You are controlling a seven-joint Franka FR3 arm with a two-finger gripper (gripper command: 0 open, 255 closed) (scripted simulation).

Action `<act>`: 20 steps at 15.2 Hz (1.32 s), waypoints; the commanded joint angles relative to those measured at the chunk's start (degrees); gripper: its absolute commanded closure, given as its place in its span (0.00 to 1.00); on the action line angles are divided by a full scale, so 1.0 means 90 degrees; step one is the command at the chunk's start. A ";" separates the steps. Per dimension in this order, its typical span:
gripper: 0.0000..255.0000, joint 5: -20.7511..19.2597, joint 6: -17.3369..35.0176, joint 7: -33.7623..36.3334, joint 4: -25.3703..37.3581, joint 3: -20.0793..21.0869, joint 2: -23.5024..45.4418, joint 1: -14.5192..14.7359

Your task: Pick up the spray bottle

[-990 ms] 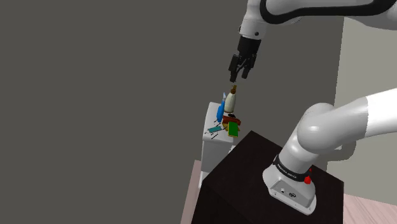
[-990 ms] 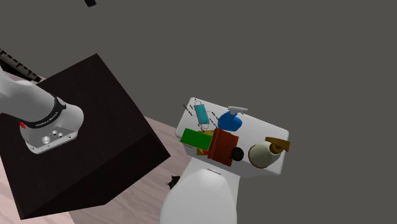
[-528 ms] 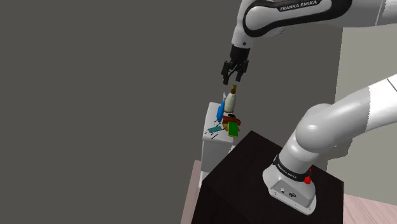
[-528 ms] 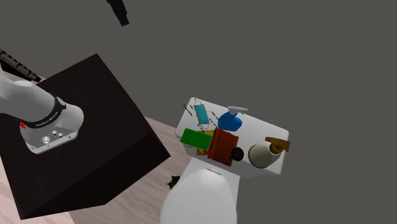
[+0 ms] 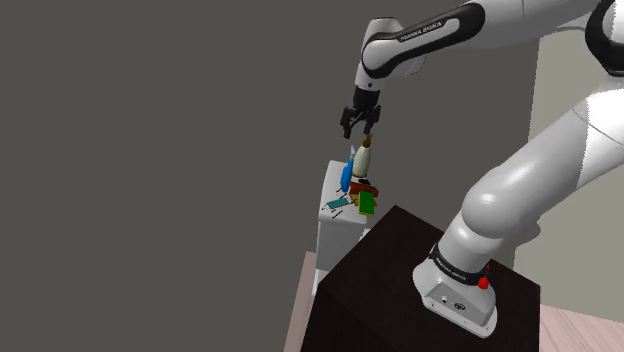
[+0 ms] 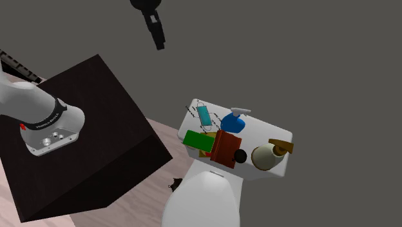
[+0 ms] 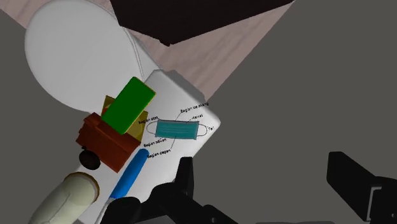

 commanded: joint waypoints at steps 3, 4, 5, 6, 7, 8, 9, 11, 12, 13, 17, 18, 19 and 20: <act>0.00 -0.0001 0.0466 -0.0017 0.0413 -0.0204 0.0889 -0.0161; 0.00 0.0009 0.0568 -0.0033 0.0522 -0.0258 0.1104 -0.0204; 0.00 0.0025 0.0665 -0.0051 0.0637 -0.0311 0.1319 -0.0247; 0.00 0.0045 0.0756 -0.0070 0.0757 -0.0363 0.1535 -0.0289; 0.00 0.0070 0.0841 -0.0091 0.0883 -0.0413 0.1751 -0.0333; 0.00 0.0100 0.0920 -0.0114 0.1015 -0.0461 0.1967 -0.0378; 0.00 0.0135 0.0993 -0.0138 0.1152 -0.0507 0.2183 -0.0424; 0.00 0.0217 0.1123 -0.0189 0.1443 -0.0590 0.2616 -0.0523; 0.00 0.0263 0.1178 -0.0216 0.1596 -0.0627 0.2833 -0.0575; 0.00 0.0312 0.1228 -0.0242 0.1756 -0.0661 0.3050 -0.0630; 0.00 0.0527 0.1365 -0.0344 0.2450 -0.0769 0.3915 -0.0877; 0.00 0.0583 0.1385 -0.0366 0.2638 -0.0788 0.4131 -0.0945; 0.00 0.0638 0.1398 -0.0387 0.2832 -0.0805 0.4348 -0.1016; 0.00 0.0693 0.1406 -0.0404 0.3032 -0.0820 0.4564 -0.1090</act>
